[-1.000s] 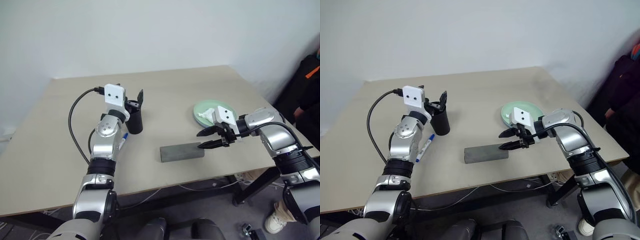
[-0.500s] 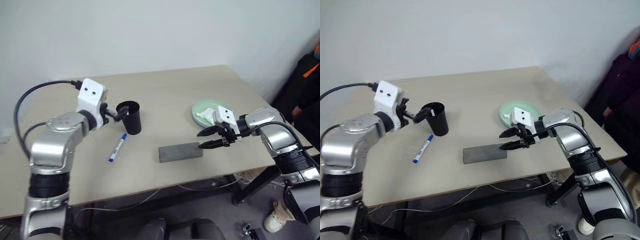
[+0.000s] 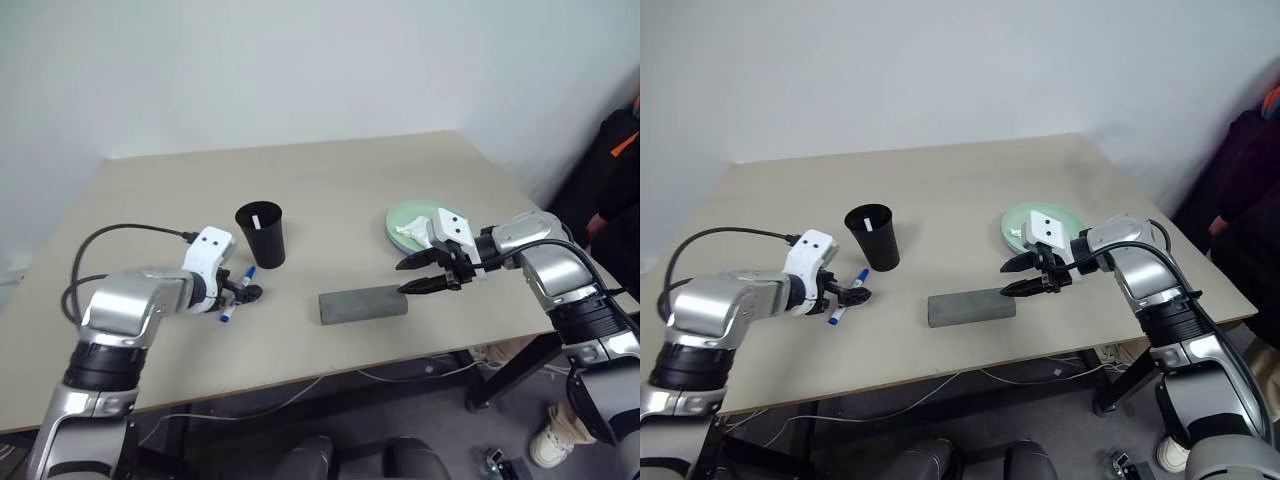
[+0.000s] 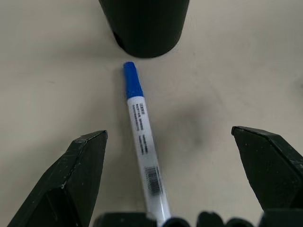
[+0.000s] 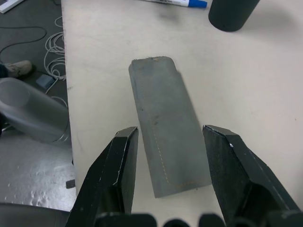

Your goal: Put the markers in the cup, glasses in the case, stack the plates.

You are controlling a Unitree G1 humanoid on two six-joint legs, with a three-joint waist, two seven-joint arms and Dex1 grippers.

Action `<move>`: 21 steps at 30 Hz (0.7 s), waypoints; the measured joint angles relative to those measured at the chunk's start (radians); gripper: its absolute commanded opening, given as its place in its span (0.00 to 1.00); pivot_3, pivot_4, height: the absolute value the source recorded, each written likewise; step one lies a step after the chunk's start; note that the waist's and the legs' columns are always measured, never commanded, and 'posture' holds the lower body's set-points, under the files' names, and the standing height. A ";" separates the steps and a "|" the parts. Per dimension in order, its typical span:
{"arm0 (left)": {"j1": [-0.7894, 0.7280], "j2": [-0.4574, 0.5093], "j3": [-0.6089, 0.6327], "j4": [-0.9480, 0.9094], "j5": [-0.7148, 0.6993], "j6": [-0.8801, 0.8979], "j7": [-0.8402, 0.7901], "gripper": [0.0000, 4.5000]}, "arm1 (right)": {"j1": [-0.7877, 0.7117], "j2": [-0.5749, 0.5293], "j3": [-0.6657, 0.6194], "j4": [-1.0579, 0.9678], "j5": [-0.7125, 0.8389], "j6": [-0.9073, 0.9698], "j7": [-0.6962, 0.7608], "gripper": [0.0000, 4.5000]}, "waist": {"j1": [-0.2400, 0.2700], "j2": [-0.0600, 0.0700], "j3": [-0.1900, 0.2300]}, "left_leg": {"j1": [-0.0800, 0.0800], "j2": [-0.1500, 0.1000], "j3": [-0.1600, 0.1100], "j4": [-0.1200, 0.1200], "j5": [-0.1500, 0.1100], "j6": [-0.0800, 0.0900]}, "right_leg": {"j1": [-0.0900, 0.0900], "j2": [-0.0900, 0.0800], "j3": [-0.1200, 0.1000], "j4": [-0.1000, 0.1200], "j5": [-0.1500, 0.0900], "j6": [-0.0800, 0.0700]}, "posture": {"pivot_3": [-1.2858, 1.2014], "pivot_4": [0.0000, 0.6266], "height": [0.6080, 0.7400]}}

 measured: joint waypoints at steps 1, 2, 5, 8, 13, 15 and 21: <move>-0.028 -0.008 -0.037 0.051 0.023 -0.023 0.001 0.99 | 0.000 0.003 0.000 -0.001 0.000 0.000 -0.003 0.52 | 0.000 0.000 0.000 | 0.000 0.000 0.000 0.000 0.000 0.000 | 0.000 0.000 0.000 0.000 0.000 0.000 | 0.52 0.00 1.00; -0.044 -0.014 -0.064 0.092 0.041 -0.043 0.001 0.99 | 0.000 0.004 0.000 -0.001 0.000 0.000 -0.005 0.52 | 0.000 0.000 0.000 | 0.000 0.000 0.000 0.000 0.000 0.000 | 0.000 0.000 0.000 0.000 0.000 0.000 | 0.52 0.00 1.00; -0.069 -0.029 -0.102 0.175 0.078 -0.077 0.001 0.96 | 0.000 0.003 0.000 -0.001 0.000 0.000 -0.009 0.52 | -0.001 0.000 0.000 | 0.000 0.000 0.001 0.000 0.000 0.000 | -0.001 0.000 0.001 -0.001 0.000 0.000 | 0.52 0.00 1.00; -0.106 -0.047 -0.112 0.242 0.103 -0.100 -0.002 0.78 | 0.001 0.005 0.000 -0.003 0.001 0.000 -0.017 0.52 | 0.000 0.000 0.000 | 0.000 0.000 0.000 0.000 0.000 0.000 | 0.000 -0.001 0.001 0.000 0.000 0.000 | 0.52 0.00 1.00; -0.125 -0.061 -0.113 0.283 0.110 -0.105 -0.020 0.41 | 0.002 0.004 0.000 -0.004 0.001 0.000 -0.018 0.52 | -0.001 0.000 0.000 | 0.001 0.000 0.000 0.000 0.000 0.000 | 0.001 -0.001 0.000 0.000 0.000 0.000 | 0.52 0.00 1.00; -0.129 -0.063 -0.115 0.287 0.111 -0.104 -0.026 0.34 | 0.002 0.004 0.000 -0.004 0.001 0.000 -0.019 0.52 | -0.003 0.000 0.000 | 0.001 0.000 0.000 0.000 0.000 0.000 | 0.000 -0.001 0.000 0.001 0.000 0.000 | 0.52 0.00 1.00; -0.130 -0.032 -0.150 0.259 0.126 -0.086 -0.068 0.34 | 0.002 0.004 0.000 -0.004 0.001 -0.001 -0.019 0.52 | -0.004 0.001 0.000 | 0.000 0.000 0.001 0.000 0.000 0.000 | 0.000 -0.001 0.001 0.000 0.000 0.000 | 0.52 0.00 1.00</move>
